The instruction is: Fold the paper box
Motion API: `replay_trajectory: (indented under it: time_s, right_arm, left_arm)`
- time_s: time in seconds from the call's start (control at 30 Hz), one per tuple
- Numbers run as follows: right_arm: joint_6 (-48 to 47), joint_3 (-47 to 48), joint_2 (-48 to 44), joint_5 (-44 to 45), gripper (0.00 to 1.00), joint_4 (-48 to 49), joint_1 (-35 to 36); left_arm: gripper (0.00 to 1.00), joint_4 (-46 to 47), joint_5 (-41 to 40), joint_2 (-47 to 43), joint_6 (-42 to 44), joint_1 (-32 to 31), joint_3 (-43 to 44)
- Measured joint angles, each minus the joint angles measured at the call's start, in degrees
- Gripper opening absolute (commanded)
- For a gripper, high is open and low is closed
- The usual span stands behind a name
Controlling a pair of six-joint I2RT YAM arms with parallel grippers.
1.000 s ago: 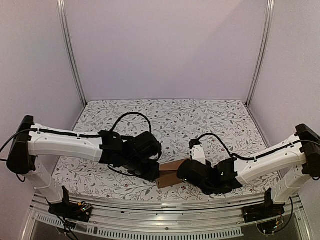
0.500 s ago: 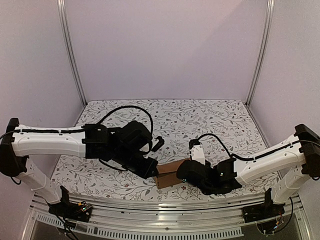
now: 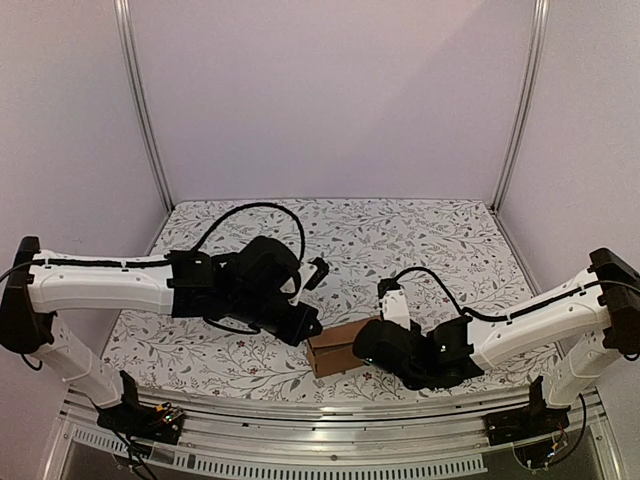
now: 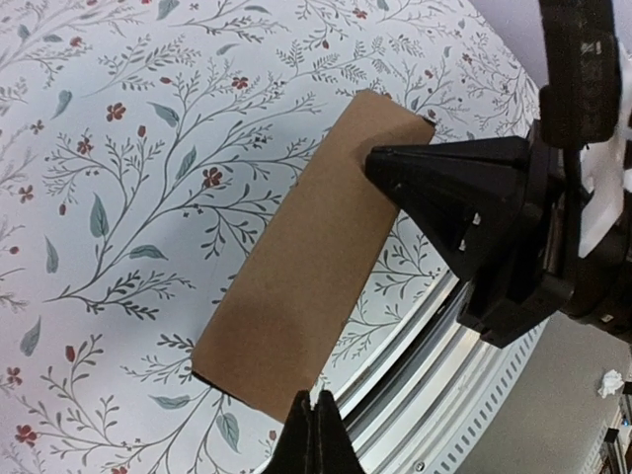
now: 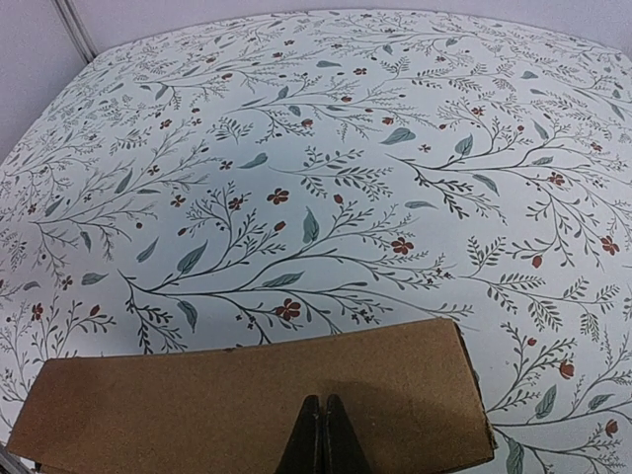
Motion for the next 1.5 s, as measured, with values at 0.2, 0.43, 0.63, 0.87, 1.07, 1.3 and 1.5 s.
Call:
replay_trajectory:
  time_s: [0.2,0.43,0.63,0.87,1.07,1.3,1.5]
  right_arm:
    - [-0.24,0.17,0.13,-0.11,0.0,-0.07,0.0]
    - [-0.57,0.26,0.13,-0.11,0.0,-0.2,0.0]
    - [-2.12,0.68,-0.79,-1.46,0.0,-1.66,-0.17]
    - [-8.11,1.99,-7.72,-6.01,0.0,-9.05,-0.59]
    - [-12.63,2.95,-16.94,-9.07,0.0,-12.22,-3.96]
    - [-15.3,2.71,-20.94,-14.16,0.0,-14.38,-9.88]
    - [-15.89,1.95,-19.87,-18.47,0.0,-15.19,-12.15]
  left_arm:
    - [0.0,4.72,2.14,1.84,-2.01,0.04,-7.54]
    - [0.0,9.75,2.6,0.42,-4.02,0.13,-11.56]
    - [0.0,10.05,2.21,0.2,-4.46,0.13,-11.91]
    - [0.0,10.08,1.55,0.2,-4.48,0.13,-11.91]
    - [0.0,10.08,1.49,0.2,-4.46,0.13,-11.91]
    - [0.0,7.91,1.51,0.2,-4.0,0.13,-10.78]
    - [0.0,2.86,1.51,0.2,-2.34,0.13,-6.32]
